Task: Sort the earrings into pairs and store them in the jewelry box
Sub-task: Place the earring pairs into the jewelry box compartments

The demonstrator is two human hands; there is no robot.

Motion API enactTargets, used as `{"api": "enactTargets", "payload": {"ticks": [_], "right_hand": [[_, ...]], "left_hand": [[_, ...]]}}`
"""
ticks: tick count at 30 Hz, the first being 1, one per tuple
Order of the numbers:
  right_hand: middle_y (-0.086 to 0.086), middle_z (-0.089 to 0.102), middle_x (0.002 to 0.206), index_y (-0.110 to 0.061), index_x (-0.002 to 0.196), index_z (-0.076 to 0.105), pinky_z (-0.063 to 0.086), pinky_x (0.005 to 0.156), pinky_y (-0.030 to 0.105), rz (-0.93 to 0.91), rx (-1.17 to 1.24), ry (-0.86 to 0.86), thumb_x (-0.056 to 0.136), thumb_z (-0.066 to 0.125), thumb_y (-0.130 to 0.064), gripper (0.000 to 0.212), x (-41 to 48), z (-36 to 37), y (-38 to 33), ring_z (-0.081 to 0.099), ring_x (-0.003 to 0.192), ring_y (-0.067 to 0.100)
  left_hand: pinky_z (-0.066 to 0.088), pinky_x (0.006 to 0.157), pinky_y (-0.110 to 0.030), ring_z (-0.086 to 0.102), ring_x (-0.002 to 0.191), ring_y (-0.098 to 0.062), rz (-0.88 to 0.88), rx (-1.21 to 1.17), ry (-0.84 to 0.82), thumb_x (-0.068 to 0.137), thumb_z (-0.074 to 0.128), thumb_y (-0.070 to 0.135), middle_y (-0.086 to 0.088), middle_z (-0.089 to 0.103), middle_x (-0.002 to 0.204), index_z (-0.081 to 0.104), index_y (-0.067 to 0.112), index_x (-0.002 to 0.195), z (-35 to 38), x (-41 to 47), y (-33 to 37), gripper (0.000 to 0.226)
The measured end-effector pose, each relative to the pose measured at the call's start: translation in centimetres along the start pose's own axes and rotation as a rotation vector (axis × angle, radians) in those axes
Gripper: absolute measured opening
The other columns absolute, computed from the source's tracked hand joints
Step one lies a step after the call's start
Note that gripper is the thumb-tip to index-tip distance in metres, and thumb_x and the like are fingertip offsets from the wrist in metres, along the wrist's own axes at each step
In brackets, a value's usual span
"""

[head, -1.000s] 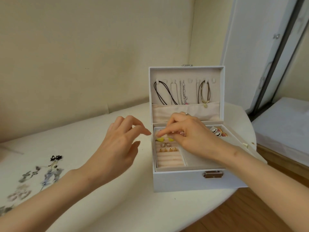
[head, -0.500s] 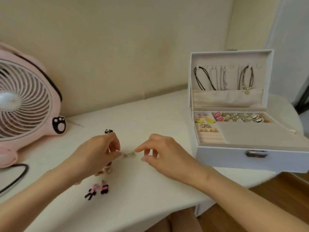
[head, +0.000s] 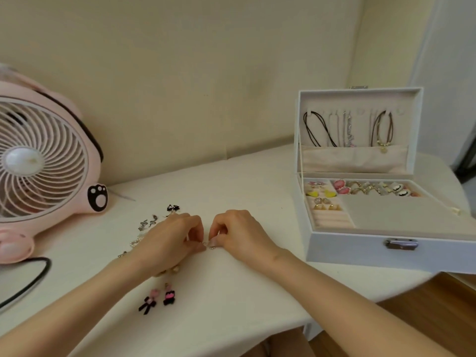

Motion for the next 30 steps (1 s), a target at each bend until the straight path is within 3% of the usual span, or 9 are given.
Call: {"api": "enactTargets", "payload": {"ticks": [3, 8, 13, 19, 26, 30], "right_hand": [[-0.010, 0.052, 0.070, -0.011, 0.083, 0.070, 0.049, 0.073, 0.032, -0.001, 0.019, -0.001, 0.079, 0.068, -0.014, 0.005, 0.3, -0.1, 0.3, 0.057, 0.077, 0.015], [-0.012, 0.054, 0.064, -0.005, 0.080, 0.069, 0.054, 0.058, 0.030, 0.010, 0.147, 0.025, 0.080, 0.066, -0.008, 0.004, 0.1, -0.5, 0.8, 0.053, 0.050, 0.011], [-0.010, 0.057, 0.067, -0.005, 0.082, 0.068, 0.057, 0.058, 0.034, 0.005, 0.235, 0.086, 0.083, 0.064, -0.010, 0.006, -0.9, -1.5, 0.8, 0.057, 0.055, 0.015], [0.002, 0.064, 0.071, -0.009, 0.078, 0.067, 0.056, 0.050, 0.033, -0.035, 0.306, 0.204, 0.081, 0.068, -0.009, 0.003, -3.3, -4.6, 0.1, 0.064, 0.060, 0.021], [0.007, 0.065, 0.069, -0.009, 0.074, 0.066, 0.053, 0.045, 0.028, -0.007, 0.315, 0.297, 0.080, 0.070, -0.006, 0.007, -6.5, -10.4, 1.0, 0.063, 0.054, 0.014], [0.009, 0.064, 0.063, -0.008, 0.075, 0.067, 0.052, 0.046, 0.025, 0.047, 0.305, 0.337, 0.079, 0.072, -0.005, 0.006, -7.9, -12.8, 2.6, 0.060, 0.049, 0.011]], "left_hand": [[0.041, 0.067, -0.022, 0.049, 0.076, -0.006, 0.007, -0.017, -0.001, 0.082, 0.066, 0.028, 0.013, 0.053, 0.081, 0.044, 0.035, 0.066, -0.1, 0.0, 0.0, 0.028], [0.043, 0.069, -0.023, 0.055, 0.078, -0.010, -0.005, -0.082, 0.004, 0.084, 0.065, 0.024, 0.010, 0.059, 0.083, 0.054, 0.028, 0.074, -0.4, -0.3, 0.1, 0.015], [0.040, 0.060, -0.012, 0.058, 0.069, -0.005, 0.021, -0.172, 0.027, 0.089, 0.055, 0.010, 0.008, 0.063, 0.077, 0.054, 0.020, 0.080, -0.7, -0.4, 0.8, 0.013], [0.044, 0.065, -0.013, 0.063, 0.071, -0.009, 0.192, -0.391, 0.097, 0.090, 0.054, 0.003, 0.003, 0.065, 0.074, 0.054, 0.018, 0.083, -2.1, -0.6, 3.7, 0.017], [0.051, 0.072, -0.026, 0.062, 0.071, -0.012, 0.379, -0.544, 0.108, 0.084, 0.063, 0.017, 0.004, 0.065, 0.079, 0.059, 0.019, 0.084, -2.9, 0.3, 8.3, 0.004], [0.046, 0.063, -0.020, 0.054, 0.063, -0.006, 0.383, -0.549, 0.143, 0.078, 0.074, 0.017, 0.004, 0.061, 0.072, 0.057, 0.018, 0.078, -2.7, 1.5, 10.6, 0.017]]}}
Point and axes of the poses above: each hand's wrist, its own x-axis towards the middle knuckle, its own z-axis out of the palm, y = z × x, the point moved 2 cm from there along x, towards the middle knuckle
